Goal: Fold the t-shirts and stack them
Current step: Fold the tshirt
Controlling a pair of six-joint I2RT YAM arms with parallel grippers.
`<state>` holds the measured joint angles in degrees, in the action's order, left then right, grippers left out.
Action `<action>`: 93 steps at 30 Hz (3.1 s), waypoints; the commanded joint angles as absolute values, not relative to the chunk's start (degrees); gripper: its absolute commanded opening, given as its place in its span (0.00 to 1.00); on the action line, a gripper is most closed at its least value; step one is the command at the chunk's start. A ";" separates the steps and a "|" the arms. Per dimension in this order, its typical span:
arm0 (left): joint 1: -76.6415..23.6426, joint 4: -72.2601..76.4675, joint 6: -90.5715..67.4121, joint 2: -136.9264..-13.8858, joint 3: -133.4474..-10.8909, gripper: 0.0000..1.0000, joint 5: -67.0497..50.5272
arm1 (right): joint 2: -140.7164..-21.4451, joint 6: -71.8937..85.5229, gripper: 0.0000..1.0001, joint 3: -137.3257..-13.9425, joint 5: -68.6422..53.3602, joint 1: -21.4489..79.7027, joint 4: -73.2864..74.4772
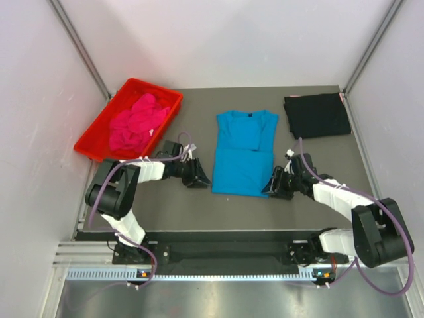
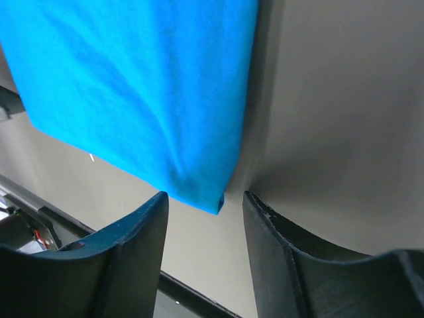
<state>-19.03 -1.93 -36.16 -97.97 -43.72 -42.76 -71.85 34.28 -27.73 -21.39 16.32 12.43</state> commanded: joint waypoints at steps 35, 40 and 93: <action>-22.50 1.85 -35.51 -102.66 -40.96 0.16 -40.95 | -72.43 33.13 0.34 -23.64 -20.13 16.35 11.60; -22.94 0.26 -36.03 -99.77 -40.34 0.00 -39.38 | -70.06 32.96 0.01 -23.38 -20.21 16.70 14.15; -25.50 -22.76 -39.82 -94.74 -72.92 0.00 -27.15 | -69.58 29.36 0.00 -61.86 -5.45 19.16 41.75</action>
